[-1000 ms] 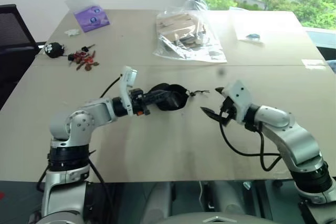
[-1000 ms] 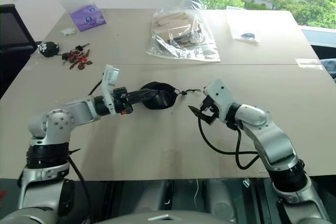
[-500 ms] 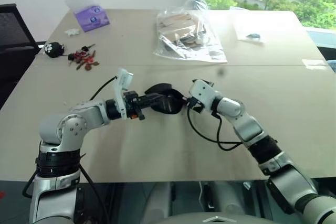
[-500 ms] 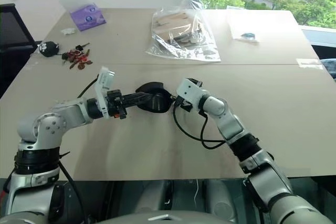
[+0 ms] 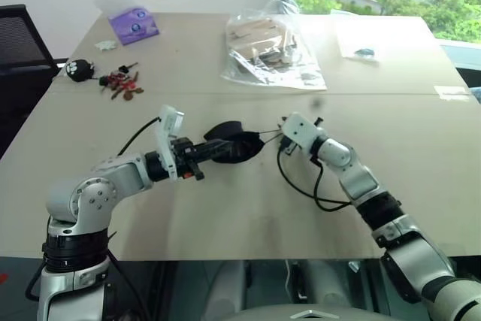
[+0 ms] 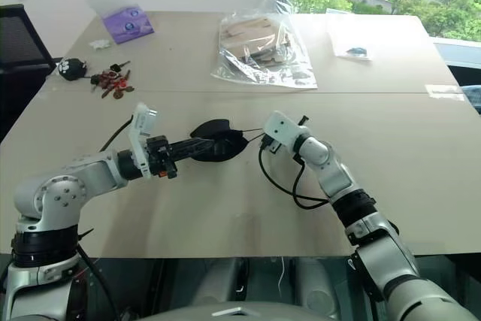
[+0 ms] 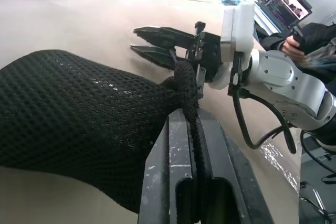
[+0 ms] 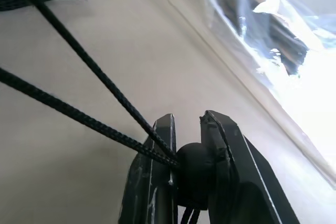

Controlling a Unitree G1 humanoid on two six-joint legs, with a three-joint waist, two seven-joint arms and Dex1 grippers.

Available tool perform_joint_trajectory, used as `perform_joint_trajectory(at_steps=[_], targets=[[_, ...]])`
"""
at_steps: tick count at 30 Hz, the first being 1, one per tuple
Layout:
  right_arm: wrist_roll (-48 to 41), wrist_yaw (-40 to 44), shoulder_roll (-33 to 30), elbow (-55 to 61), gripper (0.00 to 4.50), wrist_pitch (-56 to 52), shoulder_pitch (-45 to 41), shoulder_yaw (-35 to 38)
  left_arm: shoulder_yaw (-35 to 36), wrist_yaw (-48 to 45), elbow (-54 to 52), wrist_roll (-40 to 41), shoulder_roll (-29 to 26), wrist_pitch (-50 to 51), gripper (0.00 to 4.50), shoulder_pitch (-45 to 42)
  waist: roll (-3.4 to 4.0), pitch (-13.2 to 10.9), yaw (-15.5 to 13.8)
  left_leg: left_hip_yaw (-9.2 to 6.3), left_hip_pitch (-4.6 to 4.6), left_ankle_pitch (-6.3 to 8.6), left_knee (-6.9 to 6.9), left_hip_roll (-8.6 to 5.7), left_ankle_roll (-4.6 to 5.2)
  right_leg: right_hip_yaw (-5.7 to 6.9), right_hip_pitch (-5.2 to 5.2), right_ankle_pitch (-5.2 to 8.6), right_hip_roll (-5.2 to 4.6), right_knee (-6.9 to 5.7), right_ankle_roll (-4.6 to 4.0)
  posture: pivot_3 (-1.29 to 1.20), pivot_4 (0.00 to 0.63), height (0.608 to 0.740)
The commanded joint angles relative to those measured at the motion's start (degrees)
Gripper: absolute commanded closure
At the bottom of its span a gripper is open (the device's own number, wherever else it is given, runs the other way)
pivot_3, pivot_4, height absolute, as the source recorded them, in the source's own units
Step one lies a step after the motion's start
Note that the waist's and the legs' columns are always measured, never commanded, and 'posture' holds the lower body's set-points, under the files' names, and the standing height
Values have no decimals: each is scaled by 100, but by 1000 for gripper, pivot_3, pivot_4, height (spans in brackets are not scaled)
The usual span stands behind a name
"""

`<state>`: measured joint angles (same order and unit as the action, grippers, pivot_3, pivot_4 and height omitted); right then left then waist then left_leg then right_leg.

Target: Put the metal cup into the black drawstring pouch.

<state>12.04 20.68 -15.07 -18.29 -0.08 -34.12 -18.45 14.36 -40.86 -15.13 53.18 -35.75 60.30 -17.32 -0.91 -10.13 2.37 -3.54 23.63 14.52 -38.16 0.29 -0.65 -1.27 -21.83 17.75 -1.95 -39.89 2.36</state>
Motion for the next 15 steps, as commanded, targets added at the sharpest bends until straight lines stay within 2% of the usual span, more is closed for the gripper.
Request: perform_joint_trajectory(at_steps=[1,15], targets=[[25,-94,-213,837,4315,-165,38,413,149,27,-243,85,64,-237,4500,87,1,0,2,0,0,0,0,0,0,0,0,0,0,0,0,0,150,740],[-29,208,-493,2928,4316,-1416,180,808,-35,52,-14,83,346,-468,4500,-47,0,0,-21,-1,1,0,0,0,1,-1,0,0,0,1,0,0,150,740]])
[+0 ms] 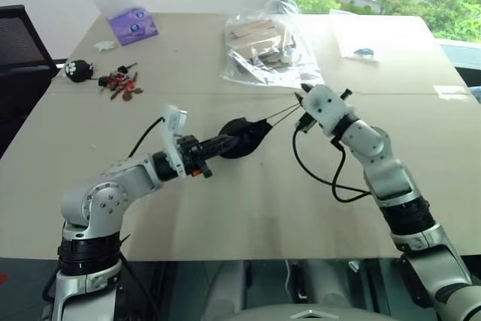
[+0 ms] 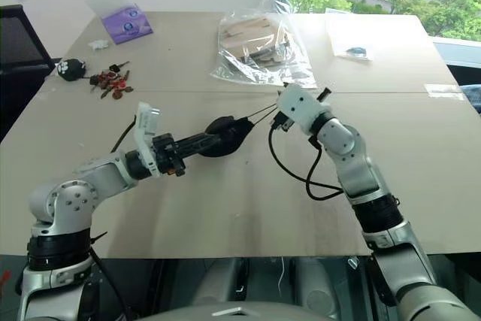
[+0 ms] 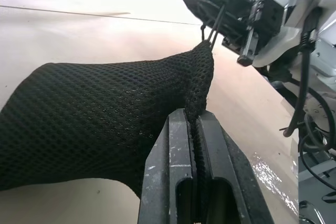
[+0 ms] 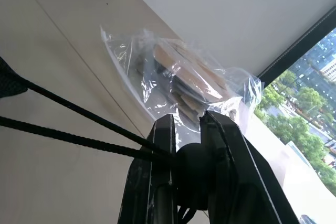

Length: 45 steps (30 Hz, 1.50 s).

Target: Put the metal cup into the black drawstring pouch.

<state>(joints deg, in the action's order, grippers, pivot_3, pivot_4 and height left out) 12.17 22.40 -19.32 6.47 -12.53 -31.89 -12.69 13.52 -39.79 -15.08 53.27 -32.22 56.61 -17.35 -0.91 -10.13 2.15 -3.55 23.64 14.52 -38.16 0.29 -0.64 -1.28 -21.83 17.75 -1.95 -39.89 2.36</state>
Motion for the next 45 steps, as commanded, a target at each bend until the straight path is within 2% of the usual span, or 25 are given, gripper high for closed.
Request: perform_joint_trajectory(at_steps=[1,17,25,28,30,33,39,42,45], targets=[[-41,51,-79,528,4316,-233,-43,241,30,-76,0,52,-7,-119,4500,-42,0,0,3,0,0,0,0,0,0,0,0,0,0,0,0,0,150,740],[-143,151,-427,1331,4316,-849,77,437,-270,-244,225,-113,82,-384,4500,-233,0,0,-13,0,0,0,0,-1,1,2,0,0,1,1,0,0,150,740],[-135,176,-470,1571,4316,-958,177,432,-496,-637,222,-292,-39,-577,4500,-222,0,0,-6,1,0,0,0,-1,1,2,0,0,1,1,0,0,150,740],[-116,191,-505,1657,4316,-998,188,437,-496,-944,220,-207,-159,-584,3614,-326,0,0,-4,2,0,0,0,-1,1,3,0,0,2,1,0,0,150,740],[-102,230,-577,1732,4316,-1003,198,436,-481,-782,331,-407,-69,-789,2379,-511,0,0,-13,2,-1,0,0,-1,1,9,1,0,2,1,0,0,150,740],[-88,330,-670,1812,4316,-964,173,380,-552,-779,365,-449,-18,-849,1325,-804,1,-1,-35,1,0,0,-2,-3,1,13,1,0,1,0,0,0,150,740],[122,682,-972,1865,4316,-699,42,51,-815,-694,309,-352,377,-695,1249,-1525,0,-1,-42,0,5,0,-4,-5,2,18,2,0,1,3,0,0,150,740],[98,760,-932,1800,4316,-624,67,-28,-994,-609,469,-525,610,-805,1249,-1739,1,-1,-12,0,4,0,-4,-4,1,18,1,0,3,2,0,0,150,740],[67,774,-823,1733,4316,-599,106,-84,-1245,-680,627,-896,598,-1001,1249,-1692,1,-1,10,1,2,0,-4,-3,1,16,1,0,4,1,0,0,150,740]])
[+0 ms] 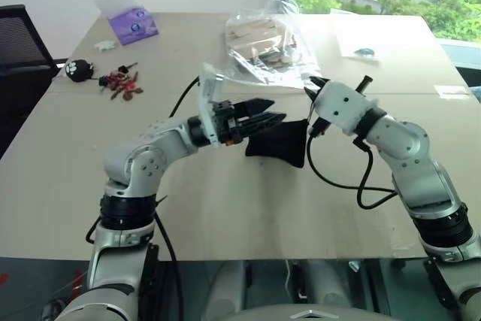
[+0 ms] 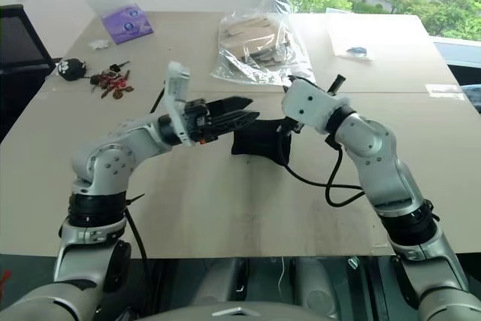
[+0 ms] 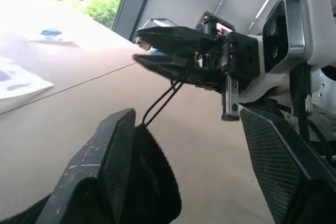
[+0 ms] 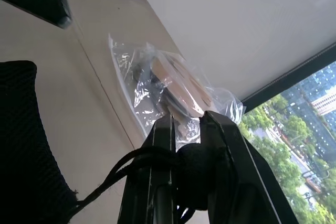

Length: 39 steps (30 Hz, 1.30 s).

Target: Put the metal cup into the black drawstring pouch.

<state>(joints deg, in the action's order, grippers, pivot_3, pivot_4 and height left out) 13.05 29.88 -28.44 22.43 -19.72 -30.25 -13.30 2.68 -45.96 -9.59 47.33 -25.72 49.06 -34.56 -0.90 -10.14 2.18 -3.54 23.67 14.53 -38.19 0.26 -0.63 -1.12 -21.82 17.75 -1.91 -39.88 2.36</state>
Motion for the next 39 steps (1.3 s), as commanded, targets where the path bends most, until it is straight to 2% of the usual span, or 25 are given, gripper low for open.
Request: perform_joint_trajectory(at_steps=[1,8,19,39], targets=[[-6,22,104,132,4316,129,-54,-36,-214,-110,71,-367,-73,-291,1249,69,0,0,14,1,0,0,0,0,0,-1,0,0,0,0,0,0,150,740],[0,45,166,231,4316,107,-118,-3,-418,88,-93,-544,292,-396,1249,126,0,0,-39,-3,2,0,-2,0,0,2,0,0,-2,2,0,0,150,740],[-25,153,245,500,4317,-54,-412,25,-907,184,206,-1254,1002,-1200,1249,-129,0,0,-45,0,2,0,-4,-1,0,1,0,0,-1,1,0,0,150,740],[5,65,255,530,4317,-229,-459,220,-721,201,574,-1413,1291,-1563,1249,-68,0,0,-33,-2,3,0,-4,-2,0,3,0,0,-1,1,0,0,150,740]])
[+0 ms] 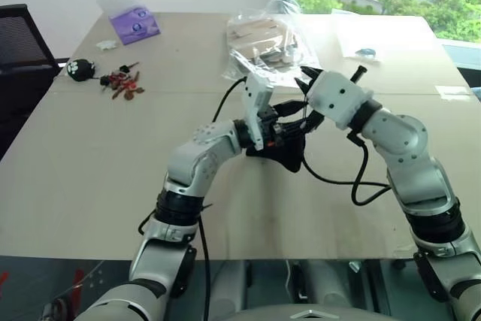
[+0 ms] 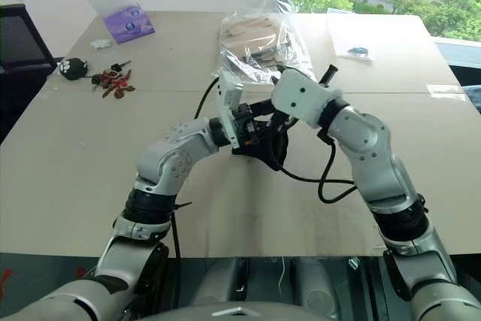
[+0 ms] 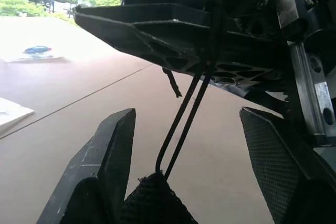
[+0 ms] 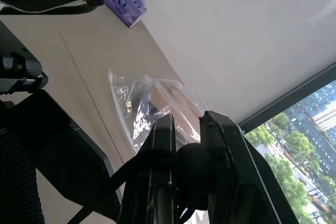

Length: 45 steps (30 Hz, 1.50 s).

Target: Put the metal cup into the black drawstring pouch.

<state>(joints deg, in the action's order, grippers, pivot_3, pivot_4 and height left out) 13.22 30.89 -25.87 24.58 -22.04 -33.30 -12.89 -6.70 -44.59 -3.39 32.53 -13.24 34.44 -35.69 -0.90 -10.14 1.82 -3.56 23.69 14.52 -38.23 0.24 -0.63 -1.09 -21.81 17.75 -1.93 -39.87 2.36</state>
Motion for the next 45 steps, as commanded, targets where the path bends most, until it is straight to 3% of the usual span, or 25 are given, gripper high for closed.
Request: perform_joint_trajectory(at_steps=[1,9,10,11,14,15,16,17,22,30,37,45], targets=[[-12,-38,0,324,4317,-17,-157,188,256,83,-39,88,53,-95,1249,62,0,0,4,0,0,0,0,0,0,0,0,0,0,0,0,0,150,740],[34,-83,40,354,4317,-90,-175,187,209,-231,78,83,71,-136,1249,1,0,0,3,0,0,0,0,0,0,1,0,0,0,0,0,0,150,740],[42,-88,33,359,4317,-98,-166,201,209,-275,97,89,61,-126,2038,-9,0,0,3,0,0,0,0,0,0,1,0,0,0,0,0,0,150,740],[49,-91,19,366,4317,-106,-154,214,210,-314,115,84,50,-129,2446,-15,0,0,4,0,0,0,0,0,0,1,0,0,0,0,0,0,150,740],[52,-98,1,397,4317,-147,-135,242,214,-375,170,53,59,-149,3579,-44,0,0,4,0,0,0,0,0,0,1,0,0,0,0,0,0,150,740],[53,-98,2,410,4317,-158,-133,243,214,-379,185,41,71,-159,3700,-55,0,0,4,0,0,0,0,0,0,1,0,0,0,0,0,0,150,740],[47,-99,11,430,4317,-179,-126,246,212,-379,202,24,85,-174,4286,-71,0,0,4,0,0,0,0,0,0,1,0,0,0,0,0,0,150,740],[40,-99,21,448,4317,-201,-117,246,211,-383,216,13,90,-189,4491,-84,0,0,4,0,0,0,0,0,0,1,0,0,0,0,0,0,150,740],[-182,32,61,607,4317,-499,51,274,326,-441,234,79,-33,-134,4500,-182,0,0,4,-1,0,0,0,0,0,2,0,0,0,0,0,0,150,740],[-567,-184,408,659,645,-1115,777,460,681,-797,-60,506,-777,474,4500,-327,1,0,23,-1,-1,0,0,0,0,0,0,0,1,-1,0,0,150,740],[-1301,-273,939,619,645,-1459,1827,587,838,-1230,-428,789,-1801,1078,4500,-140,3,-2,30,0,-1,0,4,0,0,-1,0,0,1,0,0,0,150,740],[-1634,-334,1137,458,645,-1408,1939,472,846,-1339,-427,797,-2114,1130,4500,-72,4,-2,32,0,-5,0,1,1,1,-1,1,0,4,-6,0,0,150,740]])
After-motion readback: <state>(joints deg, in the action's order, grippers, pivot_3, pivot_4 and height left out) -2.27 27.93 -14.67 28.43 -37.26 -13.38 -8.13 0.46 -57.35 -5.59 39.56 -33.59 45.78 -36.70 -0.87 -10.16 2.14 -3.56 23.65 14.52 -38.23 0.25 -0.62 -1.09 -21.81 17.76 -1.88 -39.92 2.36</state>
